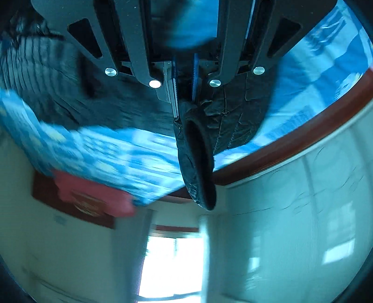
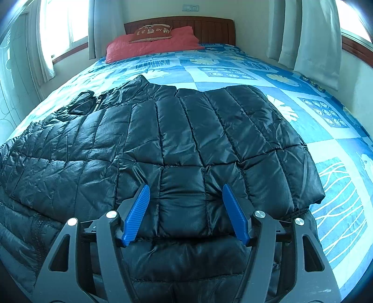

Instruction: Fold large clothes

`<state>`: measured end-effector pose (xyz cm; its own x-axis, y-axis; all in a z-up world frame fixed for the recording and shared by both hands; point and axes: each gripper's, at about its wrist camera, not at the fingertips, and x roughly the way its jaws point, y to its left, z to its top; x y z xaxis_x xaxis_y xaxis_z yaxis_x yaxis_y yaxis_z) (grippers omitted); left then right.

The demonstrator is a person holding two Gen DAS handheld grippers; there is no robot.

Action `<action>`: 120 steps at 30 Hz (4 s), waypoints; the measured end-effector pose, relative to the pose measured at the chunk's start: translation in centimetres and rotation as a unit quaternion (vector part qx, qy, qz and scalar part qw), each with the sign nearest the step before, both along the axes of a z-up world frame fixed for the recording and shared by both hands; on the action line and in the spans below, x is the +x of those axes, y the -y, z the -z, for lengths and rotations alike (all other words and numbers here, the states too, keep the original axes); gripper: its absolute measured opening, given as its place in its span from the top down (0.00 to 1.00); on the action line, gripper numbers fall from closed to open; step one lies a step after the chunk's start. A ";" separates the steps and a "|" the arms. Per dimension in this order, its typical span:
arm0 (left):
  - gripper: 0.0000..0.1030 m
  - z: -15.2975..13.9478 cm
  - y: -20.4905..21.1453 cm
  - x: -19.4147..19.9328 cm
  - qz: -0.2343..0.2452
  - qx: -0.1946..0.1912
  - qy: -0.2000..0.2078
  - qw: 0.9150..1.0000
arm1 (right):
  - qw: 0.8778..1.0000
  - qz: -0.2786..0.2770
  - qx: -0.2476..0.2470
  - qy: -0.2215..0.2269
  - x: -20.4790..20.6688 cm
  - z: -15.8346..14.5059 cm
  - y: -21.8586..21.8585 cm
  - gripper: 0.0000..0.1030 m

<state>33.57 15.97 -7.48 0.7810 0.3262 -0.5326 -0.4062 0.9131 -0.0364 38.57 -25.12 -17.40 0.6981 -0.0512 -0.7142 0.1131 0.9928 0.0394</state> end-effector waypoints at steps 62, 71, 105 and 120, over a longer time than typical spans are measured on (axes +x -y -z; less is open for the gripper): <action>0.34 0.9 2.7 -3.2 0.085 0.060 -0.037 0.994 | 1.000 -0.010 0.023 0.010 1.4 -5.3 0.0 0.85; 0.34 3.3 4.0 -0.4 0.109 0.048 -0.072 0.990 | 0.999 0.015 0.015 -0.043 2.5 -1.9 4.6 0.74; 0.30 9.3 3.3 16.5 0.100 0.011 -0.194 0.976 | 0.998 -0.047 -0.012 -0.033 12.4 -0.7 -4.4 0.39; 0.32 6.6 11.3 14.7 0.167 0.014 -0.140 0.976 | 0.993 -0.116 -0.007 -0.009 10.6 -2.0 -12.9 0.39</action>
